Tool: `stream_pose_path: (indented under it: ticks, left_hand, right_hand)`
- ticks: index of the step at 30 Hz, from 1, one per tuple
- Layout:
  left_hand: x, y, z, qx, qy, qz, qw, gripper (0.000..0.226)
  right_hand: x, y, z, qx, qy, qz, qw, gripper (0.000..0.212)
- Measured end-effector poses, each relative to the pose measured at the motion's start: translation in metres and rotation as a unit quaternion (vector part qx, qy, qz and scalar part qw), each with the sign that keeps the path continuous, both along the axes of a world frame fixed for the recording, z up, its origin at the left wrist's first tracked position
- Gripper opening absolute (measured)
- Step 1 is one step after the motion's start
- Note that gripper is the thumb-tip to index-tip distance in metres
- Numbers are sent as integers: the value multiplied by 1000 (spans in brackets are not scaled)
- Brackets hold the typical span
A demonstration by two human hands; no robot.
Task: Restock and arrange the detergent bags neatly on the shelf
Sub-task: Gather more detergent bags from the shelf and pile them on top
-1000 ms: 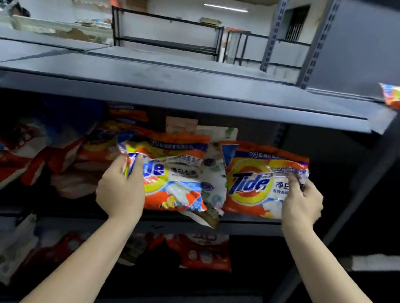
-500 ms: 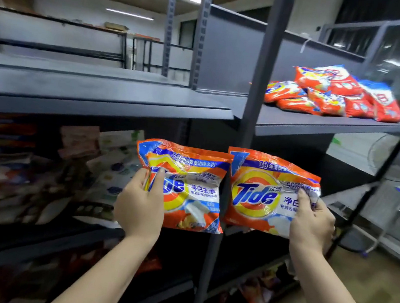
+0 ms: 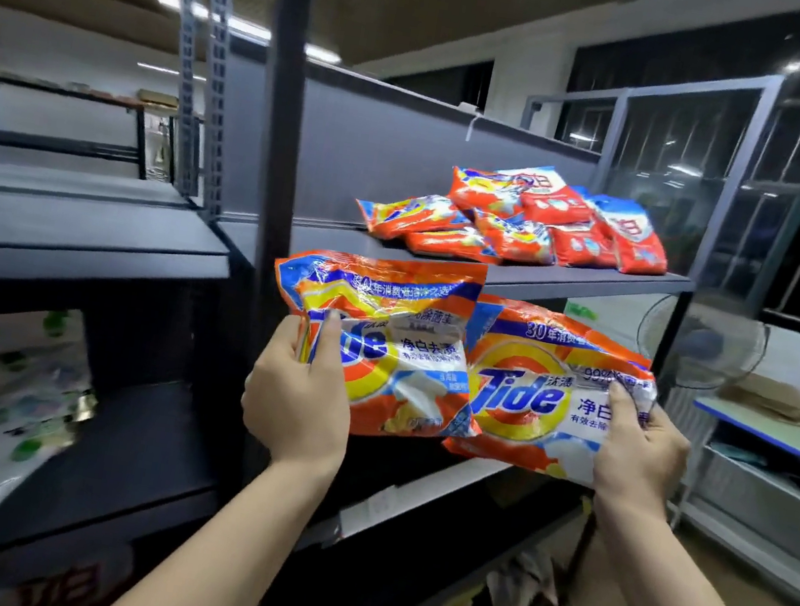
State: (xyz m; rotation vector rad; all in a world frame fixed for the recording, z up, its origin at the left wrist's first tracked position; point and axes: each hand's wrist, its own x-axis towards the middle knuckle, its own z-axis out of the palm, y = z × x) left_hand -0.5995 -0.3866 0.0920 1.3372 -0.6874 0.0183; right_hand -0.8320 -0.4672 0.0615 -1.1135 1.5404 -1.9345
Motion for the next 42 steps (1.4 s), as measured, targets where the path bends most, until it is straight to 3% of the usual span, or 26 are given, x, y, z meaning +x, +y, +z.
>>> stream_pose_path:
  ticks: [11, 18, 22, 31, 32, 34, 37, 42]
  left_hand:
    - [-54, -133, 61, -42, 22, 74, 996, 35]
    - [-22, -223, 112, -57, 6, 110, 992, 35]
    - [1, -291, 142, -45, 17, 121, 991, 30]
    - [42, -448, 185, -42, 66, 115, 990, 26]
    - [42, -465, 185, -14, 54, 101, 993, 33]
    - [41, -499, 178, 126, -15, 50, 991, 62]
    - [37, -529, 162, 317, -86, 19, 944, 101]
    - [48, -530, 153, 438, -241, -38, 865, 71]
  right_hand:
    - [-93, -102, 50, -48, -12, -8, 999, 29]
    - [-99, -192, 71, -101, -16, 13, 995, 28]
    - [-113, -248, 83, -121, -16, 52, 991, 17]
    - [-96, -355, 127, -183, -132, 166, 960, 15]
    - [-91, -367, 128, -186, -149, 172, 956, 14]
    - [-80, -391, 129, -182, -181, 189, 948, 15]
    - [-59, -417, 134, -182, -200, 210, 940, 16]
    - [-15, -454, 154, -176, -171, 242, 939, 20]
